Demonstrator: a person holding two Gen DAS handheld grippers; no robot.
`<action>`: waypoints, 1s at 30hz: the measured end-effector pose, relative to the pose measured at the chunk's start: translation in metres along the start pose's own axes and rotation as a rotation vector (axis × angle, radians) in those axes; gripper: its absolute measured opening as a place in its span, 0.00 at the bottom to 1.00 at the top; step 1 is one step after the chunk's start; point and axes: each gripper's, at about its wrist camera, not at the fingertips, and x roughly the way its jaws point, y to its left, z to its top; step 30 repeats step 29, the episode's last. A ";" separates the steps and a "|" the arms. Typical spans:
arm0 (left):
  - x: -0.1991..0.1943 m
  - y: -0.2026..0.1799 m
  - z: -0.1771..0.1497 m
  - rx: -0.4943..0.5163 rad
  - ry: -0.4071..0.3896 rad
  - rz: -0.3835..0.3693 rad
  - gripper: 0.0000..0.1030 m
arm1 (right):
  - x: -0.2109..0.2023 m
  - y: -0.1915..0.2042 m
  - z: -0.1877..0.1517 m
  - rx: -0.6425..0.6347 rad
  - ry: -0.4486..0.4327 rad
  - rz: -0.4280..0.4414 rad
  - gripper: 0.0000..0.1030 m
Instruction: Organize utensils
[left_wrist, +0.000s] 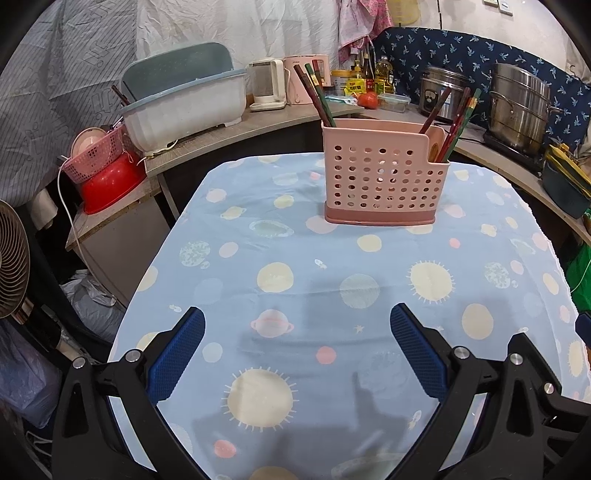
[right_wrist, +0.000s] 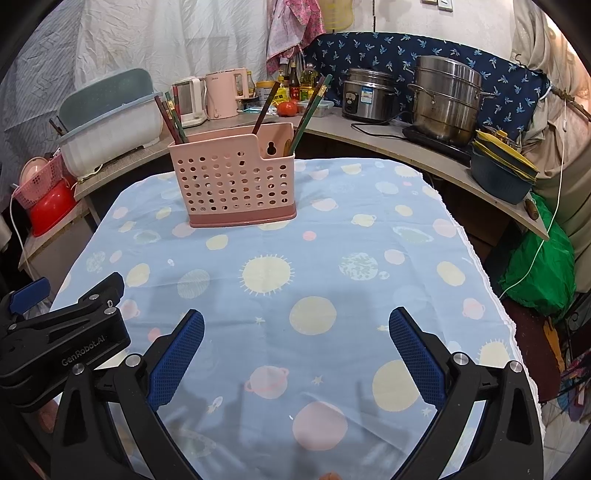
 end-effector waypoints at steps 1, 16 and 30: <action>0.000 0.000 0.000 0.003 0.001 0.001 0.93 | 0.000 0.001 0.000 0.000 0.000 0.001 0.94; 0.001 0.000 0.000 0.009 0.005 0.001 0.93 | 0.000 0.001 0.000 -0.002 0.002 0.000 0.94; -0.001 -0.002 0.001 0.017 -0.012 0.002 0.93 | -0.001 -0.002 -0.002 0.004 -0.002 -0.004 0.94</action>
